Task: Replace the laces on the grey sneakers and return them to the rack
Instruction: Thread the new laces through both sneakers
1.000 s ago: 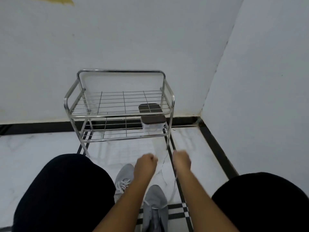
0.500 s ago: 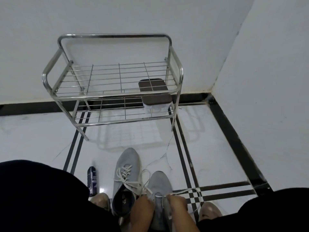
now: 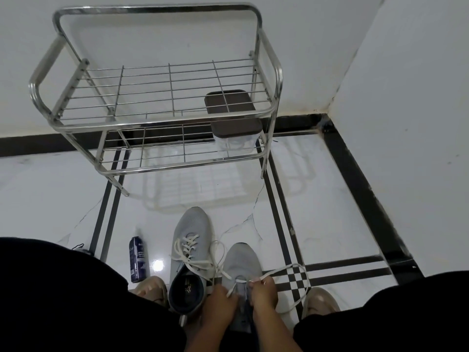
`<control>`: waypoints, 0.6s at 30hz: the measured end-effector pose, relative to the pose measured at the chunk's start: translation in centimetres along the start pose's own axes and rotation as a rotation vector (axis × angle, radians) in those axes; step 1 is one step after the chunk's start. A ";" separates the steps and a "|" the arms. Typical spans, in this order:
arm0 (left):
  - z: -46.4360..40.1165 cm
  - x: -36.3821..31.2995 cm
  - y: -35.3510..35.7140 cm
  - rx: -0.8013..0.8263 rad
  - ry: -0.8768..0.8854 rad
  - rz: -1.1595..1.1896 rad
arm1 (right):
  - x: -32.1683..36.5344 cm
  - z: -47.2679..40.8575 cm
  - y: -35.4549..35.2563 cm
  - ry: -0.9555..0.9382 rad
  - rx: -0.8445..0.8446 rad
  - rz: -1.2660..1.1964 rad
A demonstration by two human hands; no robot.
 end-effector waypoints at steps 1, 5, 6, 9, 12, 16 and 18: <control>0.1 0.0 0.0 0.005 -0.010 -0.001 | 0.0 0.0 0.0 -0.012 0.000 0.004; -0.1 0.0 0.1 0.020 -0.012 0.023 | -0.4 -0.6 0.2 -0.028 0.010 0.026; -0.2 0.1 0.1 0.025 -0.013 0.029 | -0.6 -0.8 0.3 -0.027 0.013 0.017; -0.4 0.1 0.1 0.029 -0.015 0.038 | -0.8 -0.9 0.3 -0.013 0.019 -0.015; -0.3 0.1 0.0 0.045 -0.022 0.039 | -0.3 -0.3 -0.2 -0.015 0.011 -0.054; -0.2 0.0 -0.1 0.048 -0.025 0.040 | -0.2 -0.3 -0.2 -0.010 0.021 -0.043; -0.3 0.0 0.0 0.049 -0.024 0.047 | -0.1 -0.3 -0.2 -0.016 0.020 -0.042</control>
Point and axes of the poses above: each hand's wrist, its own z-axis away from the middle knuckle, its own y-axis out of the palm, x = y × z, the point moved 2 cm from there along -z, towards the middle knuckle, and after that the axes turned 1 degree about y, right-handed, at the moved point
